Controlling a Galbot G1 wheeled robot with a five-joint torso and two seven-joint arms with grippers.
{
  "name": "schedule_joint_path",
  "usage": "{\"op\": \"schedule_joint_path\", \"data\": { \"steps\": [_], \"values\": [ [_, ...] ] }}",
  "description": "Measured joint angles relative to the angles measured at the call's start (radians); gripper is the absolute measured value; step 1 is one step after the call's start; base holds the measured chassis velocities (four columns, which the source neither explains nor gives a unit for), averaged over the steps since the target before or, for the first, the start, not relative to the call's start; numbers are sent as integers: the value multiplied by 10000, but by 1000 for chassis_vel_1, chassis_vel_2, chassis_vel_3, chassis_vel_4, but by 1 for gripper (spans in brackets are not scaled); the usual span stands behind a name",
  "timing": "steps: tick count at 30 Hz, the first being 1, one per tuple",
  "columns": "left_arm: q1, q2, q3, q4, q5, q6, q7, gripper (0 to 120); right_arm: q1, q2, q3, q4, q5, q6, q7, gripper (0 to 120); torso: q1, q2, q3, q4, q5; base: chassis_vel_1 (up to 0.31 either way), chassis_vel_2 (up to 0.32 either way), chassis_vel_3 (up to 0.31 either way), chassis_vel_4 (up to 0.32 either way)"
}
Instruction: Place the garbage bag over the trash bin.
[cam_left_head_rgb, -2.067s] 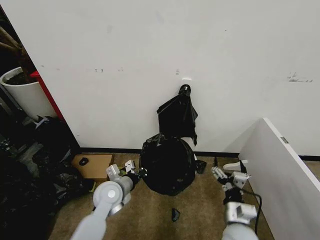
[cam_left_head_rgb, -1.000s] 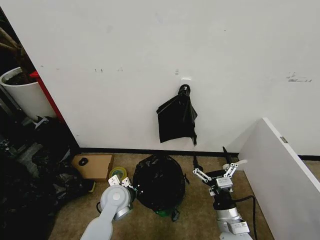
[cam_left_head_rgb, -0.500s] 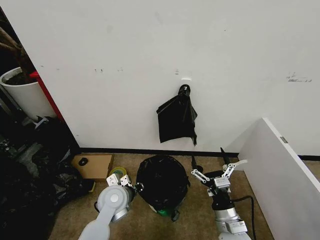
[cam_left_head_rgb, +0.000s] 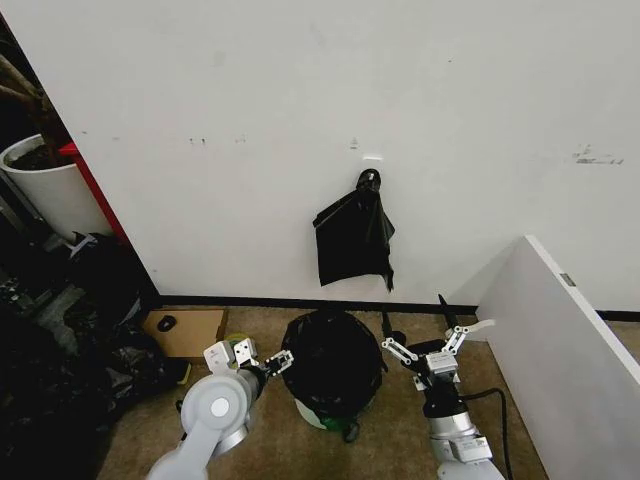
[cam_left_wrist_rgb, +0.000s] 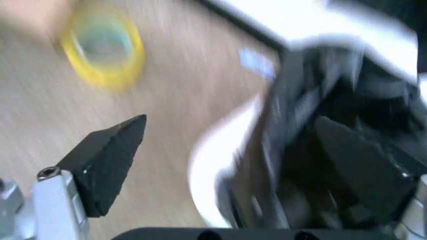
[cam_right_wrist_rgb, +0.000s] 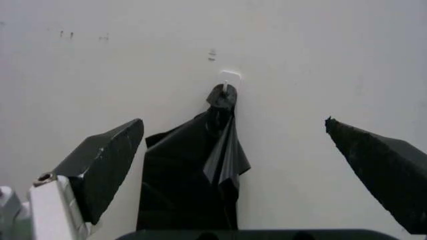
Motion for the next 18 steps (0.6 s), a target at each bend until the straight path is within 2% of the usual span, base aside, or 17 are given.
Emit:
{"op": "schedule_joint_path", "data": {
  "steps": [1,3,4,6,7,8,9,12,13,18],
  "values": [
    [336,120,37,-237,1395,-605,1024,100,40,-6,55,-41,94,0,1,100,0,0,0,4,2,0,0,0,0],
    [720,184,99,-459,3308,-1723,2099,100,70,-60,133,-61,311,-5,-5,100,0,0,0,0,2,0,0,0,0],
    [925,161,99,-414,4635,-2829,2688,100,85,-165,203,-55,595,-82,-88,100,-1,0,-1,0,5,0,0,0,0],
    [1126,12,-62,-96,6500,-4683,3462,100,83,-346,285,19,1072,-356,-250,100,0,0,0,-2,-1,0,0,0,0],
    [1167,-46,-118,-18,6975,-5141,3622,100,84,-400,310,57,1227,-475,-283,100,0,0,0,0,-3,0,0,0,0],
    [1167,-46,-118,-18,6975,-5141,3622,100,84,-400,310,57,1227,-475,-283,100,0,0,0,0,-3,0,0,0,0],
    [1350,-265,-216,36,7934,-6161,3920,100,122,-534,345,163,1694,-918,-331,100,0,0,0,0,-1,0,0,0,0],
    [1718,-549,-302,-125,8424,-7072,4057,100,208,-611,427,310,1994,-1643,-337,100,0,0,-1,2,2,0,0,0,0],
    [1855,-700,-414,-147,8718,-7702,4202,100,224,-560,578,375,1865,-1950,-338,100,0,-1,0,2,-1,0,0,0,0],
    [2025,-859,-791,-478,8512,-7970,4275,100,182,-64,1250,424,1378,-2039,-536,100,0,-1,-1,-1,3,0,0,0,0]
  ]
}}
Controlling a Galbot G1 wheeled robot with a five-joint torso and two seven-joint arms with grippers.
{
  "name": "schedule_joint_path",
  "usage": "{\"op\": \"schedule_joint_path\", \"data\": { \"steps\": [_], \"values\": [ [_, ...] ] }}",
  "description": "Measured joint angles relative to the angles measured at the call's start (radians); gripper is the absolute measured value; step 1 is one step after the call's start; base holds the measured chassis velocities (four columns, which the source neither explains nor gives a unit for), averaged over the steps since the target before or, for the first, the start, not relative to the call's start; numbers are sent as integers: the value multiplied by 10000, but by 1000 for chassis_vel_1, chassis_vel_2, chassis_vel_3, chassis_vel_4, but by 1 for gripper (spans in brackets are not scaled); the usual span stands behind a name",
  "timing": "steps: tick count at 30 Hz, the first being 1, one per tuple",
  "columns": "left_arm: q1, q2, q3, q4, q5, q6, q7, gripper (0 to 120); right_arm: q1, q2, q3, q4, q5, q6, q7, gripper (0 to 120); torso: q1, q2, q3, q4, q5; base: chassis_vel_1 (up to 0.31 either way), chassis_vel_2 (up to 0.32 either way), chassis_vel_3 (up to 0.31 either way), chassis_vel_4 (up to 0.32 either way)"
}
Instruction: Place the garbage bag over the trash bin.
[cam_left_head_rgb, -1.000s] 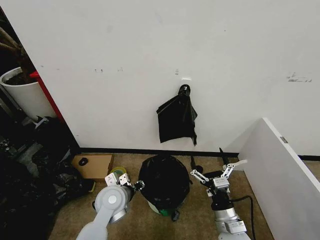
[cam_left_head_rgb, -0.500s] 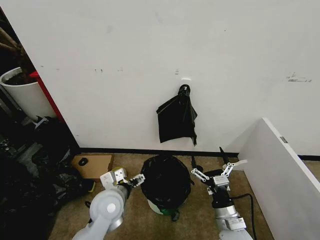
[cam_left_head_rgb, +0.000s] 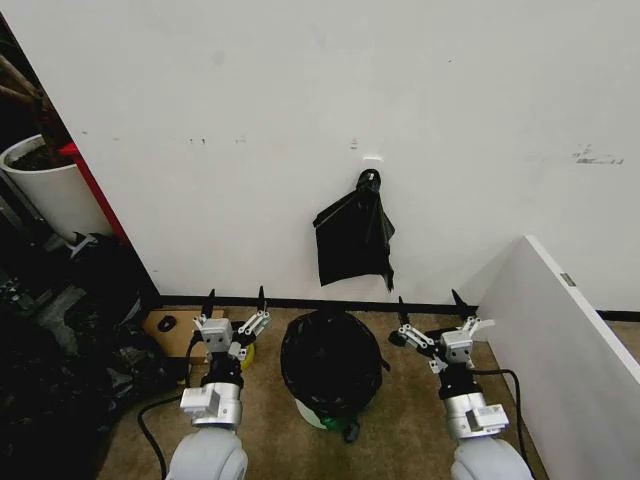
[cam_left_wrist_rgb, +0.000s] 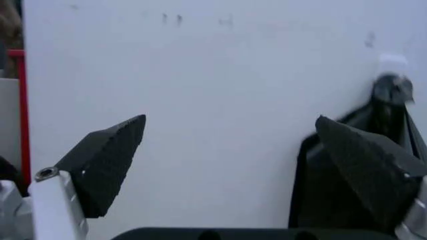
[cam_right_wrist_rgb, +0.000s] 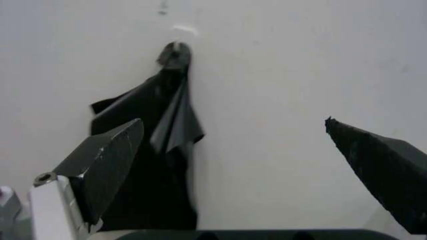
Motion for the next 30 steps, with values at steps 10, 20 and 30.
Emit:
{"op": "schedule_joint_path", "data": {
  "steps": [10,20,30],
  "values": [
    [267,-610,-472,65,-339,-965,204,100,-144,437,871,35,845,667,-1034,100,0,0,0,1,-4,0,0,0,0],
    [380,-1152,-388,-233,-152,-890,408,100,-191,673,937,-43,790,1020,-1157,100,0,0,1,2,-3,0,0,0,0],
    [811,-1042,-237,-627,84,-1292,1125,100,-144,845,1080,-11,886,892,-1219,100,0,0,0,1,-3,0,0,0,0]
  ]
}}
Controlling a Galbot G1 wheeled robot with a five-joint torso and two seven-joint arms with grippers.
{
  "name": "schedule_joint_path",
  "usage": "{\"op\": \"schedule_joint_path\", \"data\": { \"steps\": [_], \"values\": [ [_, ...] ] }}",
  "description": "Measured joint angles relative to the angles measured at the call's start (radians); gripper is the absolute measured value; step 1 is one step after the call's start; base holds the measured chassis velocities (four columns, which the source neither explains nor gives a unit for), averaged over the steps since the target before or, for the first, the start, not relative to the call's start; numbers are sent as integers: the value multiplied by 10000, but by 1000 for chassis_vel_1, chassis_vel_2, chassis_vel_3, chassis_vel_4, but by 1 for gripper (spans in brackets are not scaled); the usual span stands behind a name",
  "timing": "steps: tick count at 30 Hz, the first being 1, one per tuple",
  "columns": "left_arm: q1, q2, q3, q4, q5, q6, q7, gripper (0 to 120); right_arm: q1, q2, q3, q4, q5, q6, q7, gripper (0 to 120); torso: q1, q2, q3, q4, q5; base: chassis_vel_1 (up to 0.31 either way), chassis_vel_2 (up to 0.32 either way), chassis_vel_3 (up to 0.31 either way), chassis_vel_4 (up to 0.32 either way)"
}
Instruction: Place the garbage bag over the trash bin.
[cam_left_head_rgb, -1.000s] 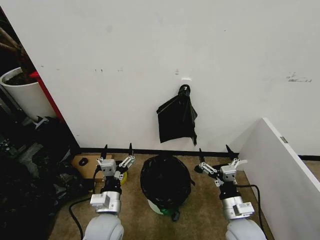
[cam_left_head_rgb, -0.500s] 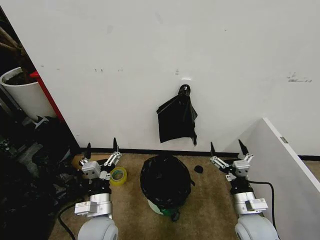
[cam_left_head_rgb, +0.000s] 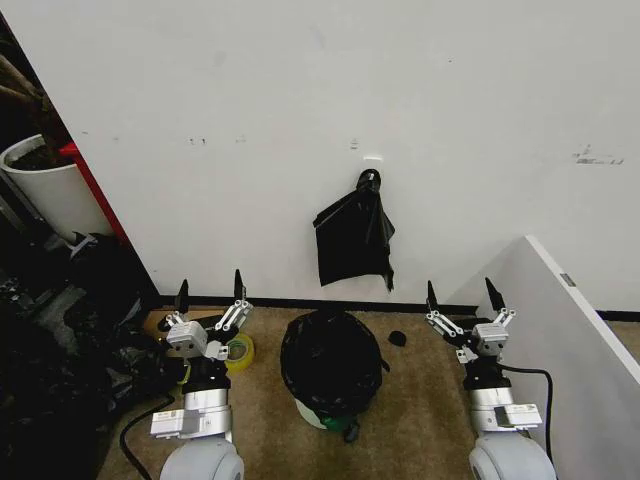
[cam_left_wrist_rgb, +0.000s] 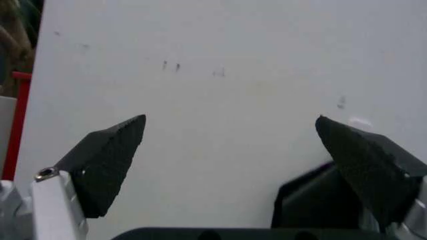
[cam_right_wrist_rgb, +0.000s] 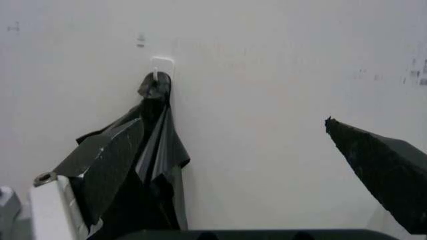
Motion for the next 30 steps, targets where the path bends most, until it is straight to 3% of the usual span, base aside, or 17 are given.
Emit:
{"op": "schedule_joint_path", "data": {
  "steps": [5,9,14,17,21,26,30],
  "values": [
    [173,477,-61,-73,-2,-32,126,100,198,-33,26,-213,102,3,-246,100,0,0,0,0,2,0,0,0,0],
    [211,543,-23,-133,202,428,-495,100,216,-30,18,-118,-121,-357,-45,100,0,0,0,1,1,0,0,0,0],
    [109,588,4,872,227,622,-938,100,216,48,218,-401,-557,-1237,782,100,1,0,0,-1,-3,0,0,0,0],
    [90,603,20,1180,-52,494,-889,100,266,114,334,-865,-818,-1024,776,100,1,0,0,0,-1,0,0,0,0],
    [-5,537,3,1753,-146,-63,-562,100,362,363,630,-1994,-1354,9,426,100,1,0,0,0,4,0,0,0,0],
    [-177,469,-16,2405,-142,-723,-62,100,345,389,543,-2227,-708,210,179,100,1,0,0,-1,0,0,0,0,0],
    [-156,468,-2,2403,-207,-802,164,100,336,396,519,-2208,-616,261,111,100,1,0,0,1,0,0,0,0,0]
  ]
}}
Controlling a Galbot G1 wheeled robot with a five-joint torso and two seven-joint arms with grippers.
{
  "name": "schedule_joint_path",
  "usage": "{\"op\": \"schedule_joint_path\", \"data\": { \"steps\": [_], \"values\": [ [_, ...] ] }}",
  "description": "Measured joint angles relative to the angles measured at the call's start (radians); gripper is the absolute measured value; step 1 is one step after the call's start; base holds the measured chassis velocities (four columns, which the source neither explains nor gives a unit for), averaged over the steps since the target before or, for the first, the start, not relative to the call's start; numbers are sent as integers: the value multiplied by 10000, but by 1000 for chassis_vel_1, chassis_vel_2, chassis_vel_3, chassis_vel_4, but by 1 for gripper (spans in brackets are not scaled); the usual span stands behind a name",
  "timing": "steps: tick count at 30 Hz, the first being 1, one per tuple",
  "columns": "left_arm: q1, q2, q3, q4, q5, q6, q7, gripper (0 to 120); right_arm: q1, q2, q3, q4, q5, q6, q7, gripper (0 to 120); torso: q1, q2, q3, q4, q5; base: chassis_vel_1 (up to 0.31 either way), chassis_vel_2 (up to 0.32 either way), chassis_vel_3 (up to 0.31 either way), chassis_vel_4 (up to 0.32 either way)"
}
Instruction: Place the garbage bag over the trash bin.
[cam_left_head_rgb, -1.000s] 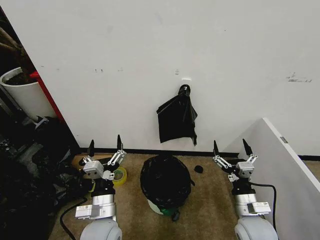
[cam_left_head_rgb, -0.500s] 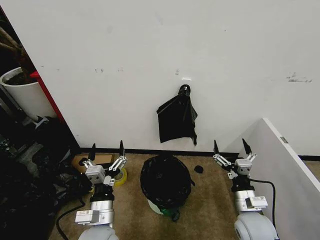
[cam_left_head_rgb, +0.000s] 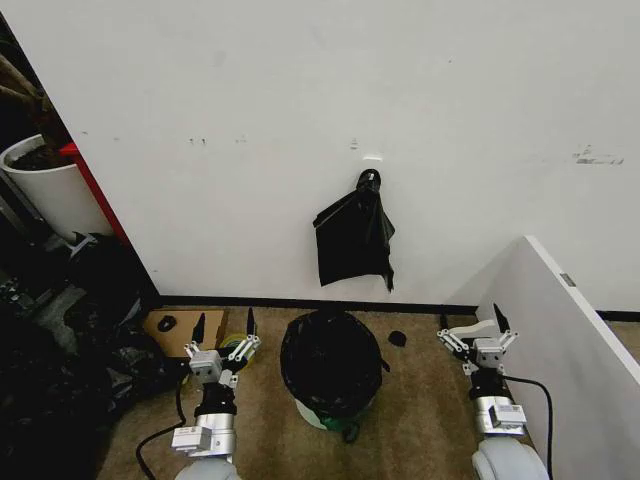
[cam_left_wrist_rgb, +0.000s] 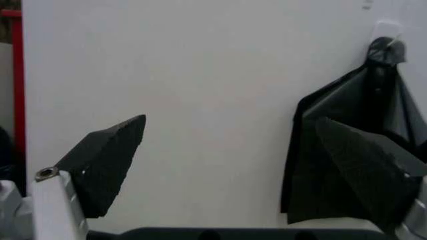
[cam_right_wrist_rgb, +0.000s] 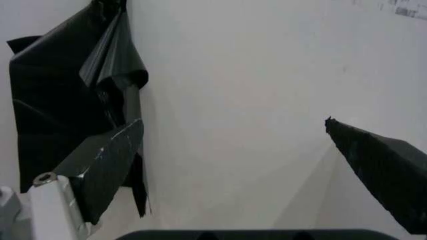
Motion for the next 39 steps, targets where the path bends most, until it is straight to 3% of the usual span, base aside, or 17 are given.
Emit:
{"op": "schedule_joint_path", "data": {
  "steps": [9,15,39],
  "values": [
    [93,127,-49,-752,-22,396,489,100,-198,-29,-86,771,-196,-298,10,100,0,0,0,0,0,0,0,0,0],
    [227,244,-90,-1802,-259,989,759,100,-527,-44,-13,1979,-720,-1050,2,100,0,1,0,-1,0,0,0,0,0],
    [231,239,-78,-1851,-262,1127,743,100,-595,-34,61,2215,-846,-1159,-150,100,0,1,0,-1,1,0,0,0,0]
  ]
}}
